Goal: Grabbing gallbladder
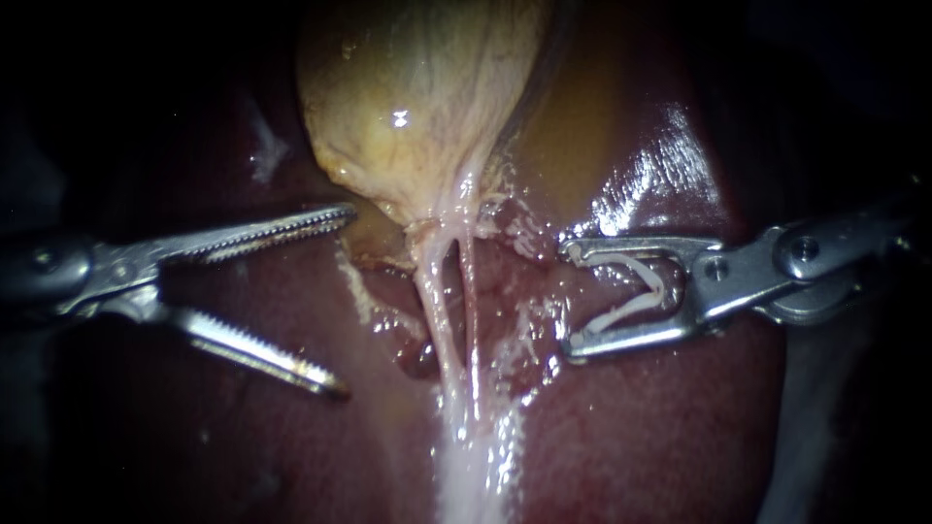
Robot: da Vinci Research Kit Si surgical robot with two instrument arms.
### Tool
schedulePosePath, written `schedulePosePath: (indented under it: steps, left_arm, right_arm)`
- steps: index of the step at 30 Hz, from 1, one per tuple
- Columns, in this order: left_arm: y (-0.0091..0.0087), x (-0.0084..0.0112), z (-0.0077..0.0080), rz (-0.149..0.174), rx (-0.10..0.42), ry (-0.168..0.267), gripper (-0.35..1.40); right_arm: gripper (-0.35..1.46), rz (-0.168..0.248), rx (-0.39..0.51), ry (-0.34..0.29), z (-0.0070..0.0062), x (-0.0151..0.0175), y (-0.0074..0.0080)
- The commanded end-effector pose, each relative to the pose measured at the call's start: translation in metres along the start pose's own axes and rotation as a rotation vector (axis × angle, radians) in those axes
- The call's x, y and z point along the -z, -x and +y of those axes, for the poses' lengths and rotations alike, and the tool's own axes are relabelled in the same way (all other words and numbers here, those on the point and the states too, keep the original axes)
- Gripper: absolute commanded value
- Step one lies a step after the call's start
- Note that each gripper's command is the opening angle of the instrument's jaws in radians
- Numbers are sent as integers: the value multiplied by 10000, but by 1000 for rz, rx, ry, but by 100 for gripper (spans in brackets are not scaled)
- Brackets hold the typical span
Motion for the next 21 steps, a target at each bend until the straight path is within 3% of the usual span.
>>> schedulePosePath:
  steps: [1, 12, 21]
  left_arm:
    - [0, 0, 0, 0, 0, 0, 100]
    - [-3, -13, -6, -1, 50, -4, 79]
    - [5, -39, -33, -2, 67, -3, 68]
  right_arm:
    - [50, 0, 0, 0, 0, 0, 0]
    - [50, 0, 0, -1, 0, 0, 0]
    - [50, 1, -6, -1, -1, 0, -1]
